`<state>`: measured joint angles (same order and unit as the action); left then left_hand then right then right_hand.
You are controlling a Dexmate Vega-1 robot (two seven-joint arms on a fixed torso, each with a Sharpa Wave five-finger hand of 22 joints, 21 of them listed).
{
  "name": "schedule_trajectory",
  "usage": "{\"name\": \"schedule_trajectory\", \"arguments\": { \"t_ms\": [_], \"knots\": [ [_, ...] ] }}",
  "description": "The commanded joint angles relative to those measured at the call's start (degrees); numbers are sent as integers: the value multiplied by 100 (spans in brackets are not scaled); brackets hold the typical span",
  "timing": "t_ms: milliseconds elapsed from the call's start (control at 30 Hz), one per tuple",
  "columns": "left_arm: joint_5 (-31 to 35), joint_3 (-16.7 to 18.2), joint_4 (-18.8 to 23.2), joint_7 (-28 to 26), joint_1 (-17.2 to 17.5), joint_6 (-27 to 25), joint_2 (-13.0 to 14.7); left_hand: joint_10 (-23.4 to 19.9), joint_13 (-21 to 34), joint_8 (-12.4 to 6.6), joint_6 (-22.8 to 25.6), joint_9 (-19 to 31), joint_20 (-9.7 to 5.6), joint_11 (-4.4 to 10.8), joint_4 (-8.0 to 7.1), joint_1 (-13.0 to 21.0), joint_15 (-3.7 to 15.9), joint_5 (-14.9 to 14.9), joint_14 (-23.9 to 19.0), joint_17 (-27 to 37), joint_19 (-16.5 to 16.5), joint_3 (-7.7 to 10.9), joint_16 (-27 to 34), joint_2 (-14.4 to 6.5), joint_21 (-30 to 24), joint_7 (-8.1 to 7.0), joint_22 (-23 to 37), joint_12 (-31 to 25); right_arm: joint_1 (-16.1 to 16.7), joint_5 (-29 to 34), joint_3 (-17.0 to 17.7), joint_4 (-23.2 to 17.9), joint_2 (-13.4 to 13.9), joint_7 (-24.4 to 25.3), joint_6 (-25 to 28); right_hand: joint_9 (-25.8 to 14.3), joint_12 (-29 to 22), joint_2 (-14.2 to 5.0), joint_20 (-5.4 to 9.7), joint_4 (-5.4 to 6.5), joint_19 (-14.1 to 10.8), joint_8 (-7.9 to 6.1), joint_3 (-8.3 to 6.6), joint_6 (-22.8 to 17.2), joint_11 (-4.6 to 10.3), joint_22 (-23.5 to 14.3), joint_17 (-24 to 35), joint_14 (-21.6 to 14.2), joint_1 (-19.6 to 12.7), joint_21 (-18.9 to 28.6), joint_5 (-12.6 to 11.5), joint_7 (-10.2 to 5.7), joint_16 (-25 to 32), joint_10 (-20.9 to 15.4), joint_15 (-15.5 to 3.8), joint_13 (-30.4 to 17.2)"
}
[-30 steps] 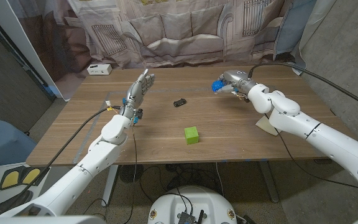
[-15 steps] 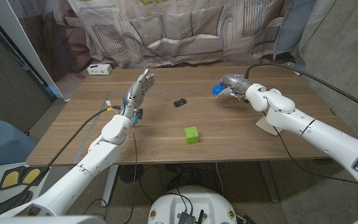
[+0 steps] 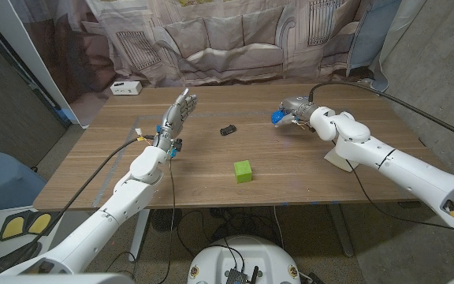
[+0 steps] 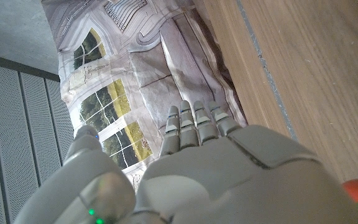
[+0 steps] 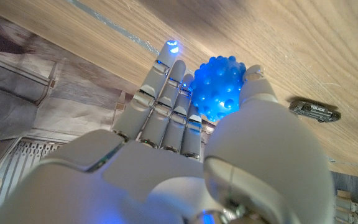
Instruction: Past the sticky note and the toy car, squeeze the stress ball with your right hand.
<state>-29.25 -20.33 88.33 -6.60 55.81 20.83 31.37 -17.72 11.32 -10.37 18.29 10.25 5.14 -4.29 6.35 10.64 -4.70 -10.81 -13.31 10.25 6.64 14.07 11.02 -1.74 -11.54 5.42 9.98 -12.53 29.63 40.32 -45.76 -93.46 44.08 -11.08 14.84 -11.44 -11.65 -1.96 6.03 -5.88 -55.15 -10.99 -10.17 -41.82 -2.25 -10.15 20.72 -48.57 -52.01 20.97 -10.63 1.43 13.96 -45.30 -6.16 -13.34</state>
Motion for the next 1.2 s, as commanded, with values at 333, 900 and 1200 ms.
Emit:
{"name": "schedule_trajectory", "arguments": {
  "t_ms": [333, 900, 1200],
  "knots": [
    [0, -16, 36, -59, 17, -75, -1, -18, 29, -34, -13, 27, -11, -49, 25, 36, 15, 4, -31, 11, 61, 18, -14, -46, 22, 31, 27, 20, -264, 55, -298, 457, -146, -385, 47, -7, 42, -45, -42, -9, 122, 38, 21, 165, -13, 4, 33, 235, 88, -97, -24, -3, -68, 149, 5, 5],
    [-3, -13, 132, -98, 45, -179, 42, -37, 29, -68, 58, 27, -6, -24, 28, 38, 15, 5, -32, 11, 61, 19, -14, -52, 22, 43, 27, 12, -339, -7, -419, 667, -181, -373, -37, -6, 34, -57, -57, -10, 126, 23, 35, 183, -14, 4, 47, 244, 117, -122, -30, -7, -52, 175, 21, 15],
    [-9, -22, 163, -80, 46, -201, 56, -44, 30, -78, 87, 27, 3, -4, 29, 38, 17, 5, -40, 12, 56, 20, -11, -56, 24, 41, 27, 10, -326, 19, -439, 588, -141, -418, 12, -4, 56, -51, -69, -6, 173, 39, 57, 275, 31, 3, 50, 304, 160, -162, -31, -10, -68, 277, 64, 24]
  ]
}}
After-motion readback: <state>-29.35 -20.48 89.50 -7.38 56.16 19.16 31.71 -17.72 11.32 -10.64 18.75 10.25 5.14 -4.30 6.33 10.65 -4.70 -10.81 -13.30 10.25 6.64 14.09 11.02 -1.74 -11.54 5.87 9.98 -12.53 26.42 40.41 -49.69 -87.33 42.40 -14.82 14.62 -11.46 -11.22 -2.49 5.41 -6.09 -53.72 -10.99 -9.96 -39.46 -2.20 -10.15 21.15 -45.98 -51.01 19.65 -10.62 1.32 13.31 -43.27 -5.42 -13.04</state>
